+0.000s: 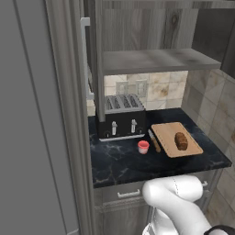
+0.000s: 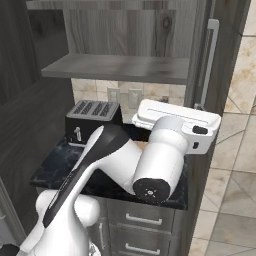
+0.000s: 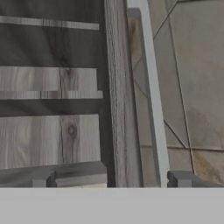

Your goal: Pick the bread, place it on the cutting board, pick the jam, place it on the counter, and close the cabinet.

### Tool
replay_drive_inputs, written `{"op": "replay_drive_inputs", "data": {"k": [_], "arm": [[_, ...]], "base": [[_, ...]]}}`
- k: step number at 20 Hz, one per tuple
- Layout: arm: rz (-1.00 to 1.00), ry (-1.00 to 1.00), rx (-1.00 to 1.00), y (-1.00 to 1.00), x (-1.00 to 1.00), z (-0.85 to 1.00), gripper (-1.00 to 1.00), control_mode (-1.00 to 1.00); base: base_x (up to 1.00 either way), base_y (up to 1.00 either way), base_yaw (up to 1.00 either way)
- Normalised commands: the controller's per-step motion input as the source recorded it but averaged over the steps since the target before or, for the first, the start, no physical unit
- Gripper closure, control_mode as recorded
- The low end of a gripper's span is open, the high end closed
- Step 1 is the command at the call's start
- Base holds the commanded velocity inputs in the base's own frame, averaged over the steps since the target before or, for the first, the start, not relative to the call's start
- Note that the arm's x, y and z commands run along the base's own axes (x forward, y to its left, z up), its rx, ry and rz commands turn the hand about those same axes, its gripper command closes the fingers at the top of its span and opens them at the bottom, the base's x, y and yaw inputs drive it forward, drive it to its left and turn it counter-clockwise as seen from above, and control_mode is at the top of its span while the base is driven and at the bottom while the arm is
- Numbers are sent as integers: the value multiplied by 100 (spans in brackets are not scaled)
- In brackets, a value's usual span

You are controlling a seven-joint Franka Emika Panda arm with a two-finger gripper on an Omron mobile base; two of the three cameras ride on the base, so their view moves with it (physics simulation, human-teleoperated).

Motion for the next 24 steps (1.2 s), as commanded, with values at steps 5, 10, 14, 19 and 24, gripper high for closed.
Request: {"op": "replay_drive_inputs", "data": {"k": [5, 10, 14, 19, 24], "arm": [[0, 0, 0, 1, 28, 0, -100, -100], [0, 0, 0, 0, 24, 0, -100, -100], [0, 0, 0, 0, 19, 0, -100, -100], [0, 0, 0, 0, 14, 0, -100, -100], [1, 0, 0, 16, 4, 0, -100, -100]], "base": [[0, 0, 0], [0, 0, 0], [0, 0, 0], [0, 0, 0], [0, 0, 0]]}}
